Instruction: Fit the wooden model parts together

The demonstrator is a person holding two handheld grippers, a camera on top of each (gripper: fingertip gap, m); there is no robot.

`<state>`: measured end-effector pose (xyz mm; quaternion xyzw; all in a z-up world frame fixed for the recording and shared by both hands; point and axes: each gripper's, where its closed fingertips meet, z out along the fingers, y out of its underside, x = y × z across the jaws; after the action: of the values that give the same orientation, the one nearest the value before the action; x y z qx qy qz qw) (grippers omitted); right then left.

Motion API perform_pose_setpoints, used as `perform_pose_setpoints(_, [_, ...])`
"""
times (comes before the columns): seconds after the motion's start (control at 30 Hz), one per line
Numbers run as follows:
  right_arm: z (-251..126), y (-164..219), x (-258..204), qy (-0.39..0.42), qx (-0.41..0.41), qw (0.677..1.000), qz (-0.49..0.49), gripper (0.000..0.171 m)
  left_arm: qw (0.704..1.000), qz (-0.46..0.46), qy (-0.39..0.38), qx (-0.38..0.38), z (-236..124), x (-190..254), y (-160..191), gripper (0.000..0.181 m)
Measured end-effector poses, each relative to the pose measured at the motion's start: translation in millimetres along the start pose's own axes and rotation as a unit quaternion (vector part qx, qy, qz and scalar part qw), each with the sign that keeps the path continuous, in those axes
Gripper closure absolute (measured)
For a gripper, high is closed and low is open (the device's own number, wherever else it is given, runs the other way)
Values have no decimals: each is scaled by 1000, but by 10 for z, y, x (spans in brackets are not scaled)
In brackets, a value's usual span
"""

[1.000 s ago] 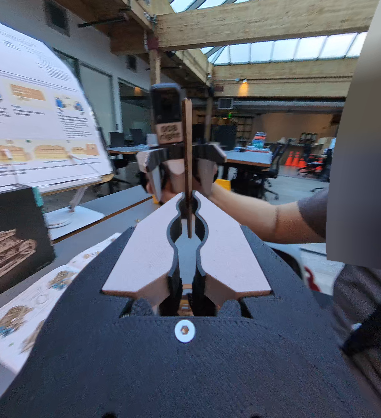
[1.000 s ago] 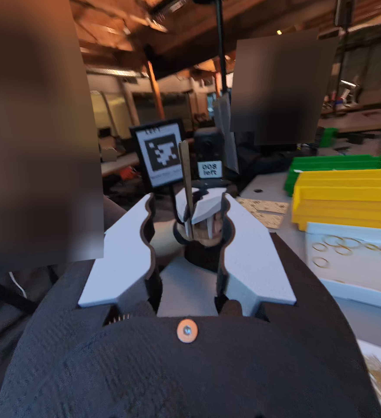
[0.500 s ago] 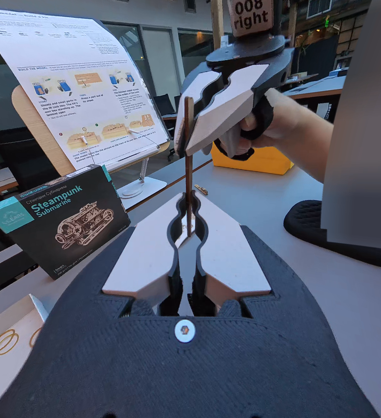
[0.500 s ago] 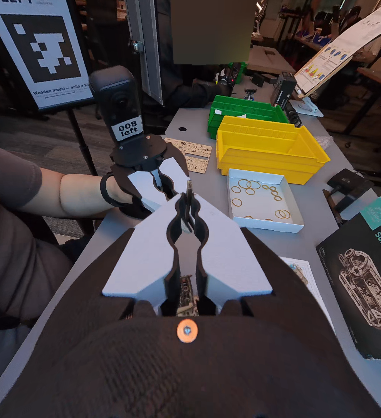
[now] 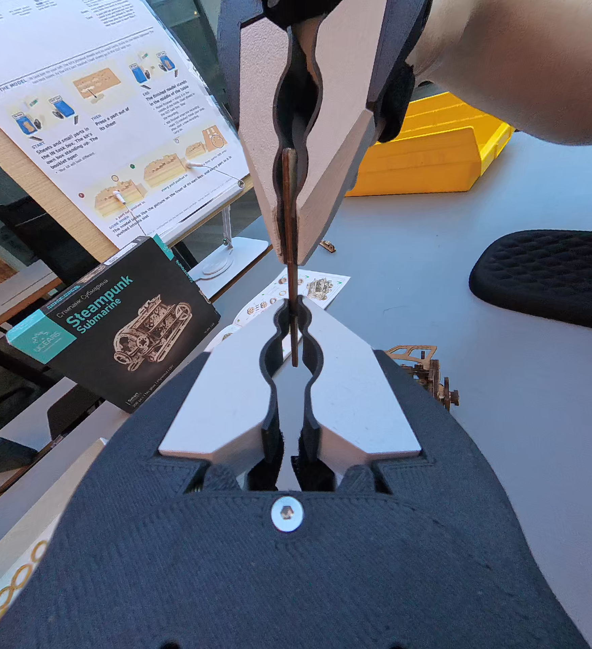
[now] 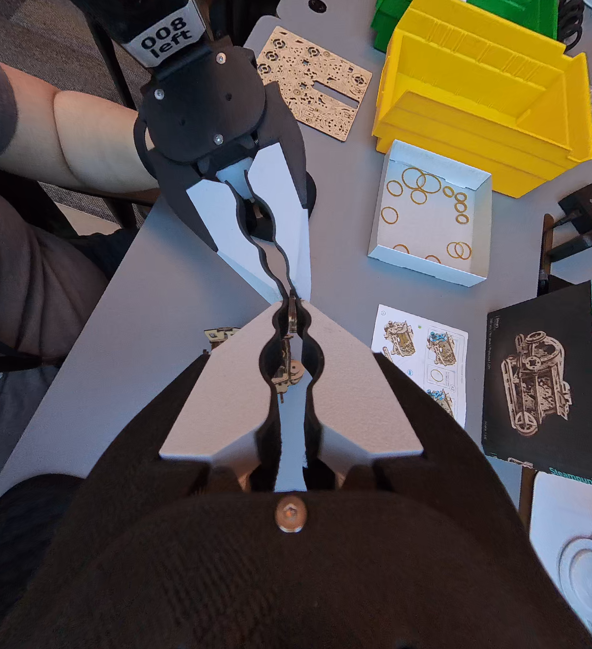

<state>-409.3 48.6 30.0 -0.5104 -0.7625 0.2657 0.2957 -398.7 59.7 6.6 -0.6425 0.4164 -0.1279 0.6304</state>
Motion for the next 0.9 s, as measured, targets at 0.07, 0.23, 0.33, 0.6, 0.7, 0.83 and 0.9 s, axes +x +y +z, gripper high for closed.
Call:
perform_pose_setpoints(0.07, [2,14,-25,-3,-3,1000,2,170,1000,3,2,4,-6,23,-2,180])
perform_pose_setpoints(0.23, [-40,-15,-72,-1,19,1000,-20,170,998,-38,35,23,-6,93,34,177])
perform_pose_setpoints(0.33, [-42,-12,-142,-14,21,999,-29,170,996,-49,73,30,-9,177,42,181])
perform_pose_setpoints(0.6, [5,57,-188,-30,2,999,-20,157,995,-28,93,14,-6,253,41,181])
perform_pose_setpoints(0.7, [38,85,-201,-31,-12,999,-19,158,996,-8,90,0,8,264,71,181])
perform_pose_setpoints(0.83, [62,109,-204,-32,-22,999,-22,170,996,-7,86,-8,18,250,103,181])
perform_pose_setpoints(0.9, [72,125,-202,-28,-28,999,-29,170,996,-6,85,-10,20,253,116,181])
